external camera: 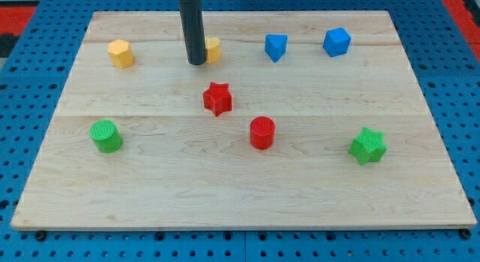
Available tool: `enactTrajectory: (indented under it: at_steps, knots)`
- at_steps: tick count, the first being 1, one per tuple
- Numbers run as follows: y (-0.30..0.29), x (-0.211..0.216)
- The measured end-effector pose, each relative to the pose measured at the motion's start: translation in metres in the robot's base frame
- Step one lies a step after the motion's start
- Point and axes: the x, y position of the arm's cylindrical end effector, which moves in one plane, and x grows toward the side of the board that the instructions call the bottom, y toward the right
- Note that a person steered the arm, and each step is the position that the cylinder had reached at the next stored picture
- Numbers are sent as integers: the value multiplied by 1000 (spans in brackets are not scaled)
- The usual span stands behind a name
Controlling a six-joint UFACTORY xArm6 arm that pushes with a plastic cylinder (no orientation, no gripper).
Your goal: Move the arm close to the yellow hexagon
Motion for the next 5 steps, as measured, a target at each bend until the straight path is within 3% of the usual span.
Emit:
enactTrajectory:
  at_steps: [2, 5]
  knots:
    - [-25, 13]
    - [-143, 26]
